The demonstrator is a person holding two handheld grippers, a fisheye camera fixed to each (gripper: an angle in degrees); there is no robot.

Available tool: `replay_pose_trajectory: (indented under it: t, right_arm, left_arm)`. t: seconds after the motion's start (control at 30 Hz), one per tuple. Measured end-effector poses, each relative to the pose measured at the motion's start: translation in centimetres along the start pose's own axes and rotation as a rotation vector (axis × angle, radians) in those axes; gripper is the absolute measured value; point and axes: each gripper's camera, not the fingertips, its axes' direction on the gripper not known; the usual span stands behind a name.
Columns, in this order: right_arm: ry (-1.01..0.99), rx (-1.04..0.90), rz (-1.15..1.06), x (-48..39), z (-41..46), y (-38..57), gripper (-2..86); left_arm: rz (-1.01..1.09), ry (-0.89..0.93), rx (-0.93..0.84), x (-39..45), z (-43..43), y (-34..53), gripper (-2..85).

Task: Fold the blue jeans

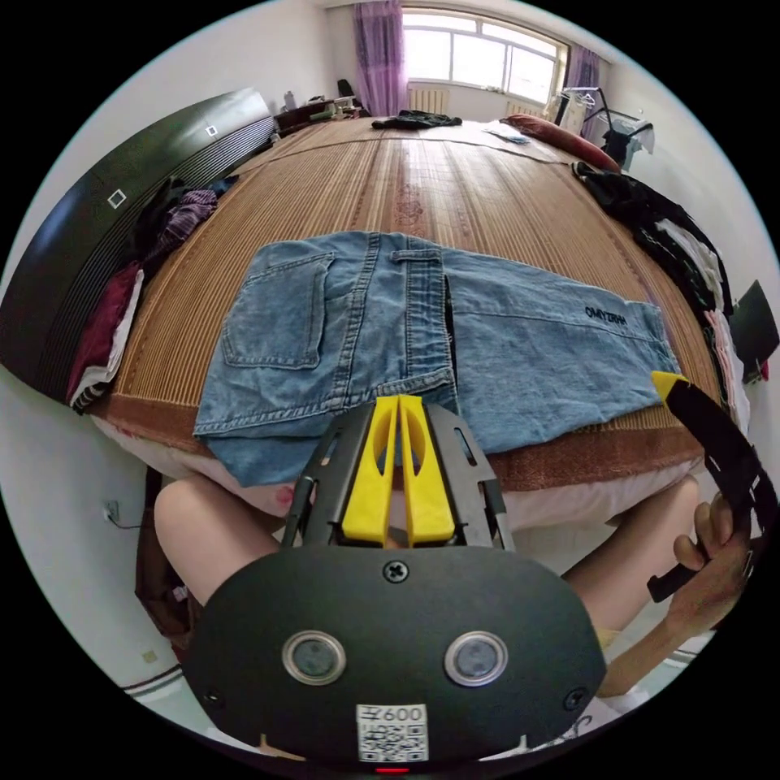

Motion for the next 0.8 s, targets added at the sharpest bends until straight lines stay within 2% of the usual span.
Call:
replay_pose_trajectory:
  t: [0.07,0.13,0.27,0.33,0.47,0.53,0.63,0.8]
  right_arm:
    - [0.137,-0.035,-0.037,-0.7,0.2,-1.0,-0.8]
    - [0.175,-0.043,-0.044,-1.0,0.2,-1.4,-0.9]
    - [0.014,-0.029,-0.037,0.4,-1.3,-2.7,-0.9]
    - [0.024,-0.005,-0.014,1.9,-2.5,-3.7,-0.9]
    - [0.275,-0.018,0.12,8.0,-4.0,-7.2,-0.9]
    - [0.332,-0.025,0.118,10.5,-4.5,-8.3,-0.9]
    - [0.266,0.008,0.037,13.0,-6.1,-9.5,-0.9]
    - [-0.023,0.049,-0.044,15.0,-9.3,-11.6,-0.8]
  left_arm:
    - [0.095,-0.012,0.048,1.0,0.2,1.3,0.8]
    - [0.104,-0.024,0.064,1.6,0.6,2.1,0.7]
    - [0.116,0.017,0.051,2.9,2.3,3.9,0.6]
    - [0.133,0.013,0.039,3.5,3.2,4.7,0.6]
    - [0.178,-0.026,0.014,4.4,5.2,6.9,0.6]
    - [0.182,-0.032,0.011,4.5,5.7,7.8,0.6]
    - [0.178,-0.036,0.009,4.4,6.2,8.9,0.7]
    - [0.178,-0.046,0.0,4.5,6.4,10.0,0.7]
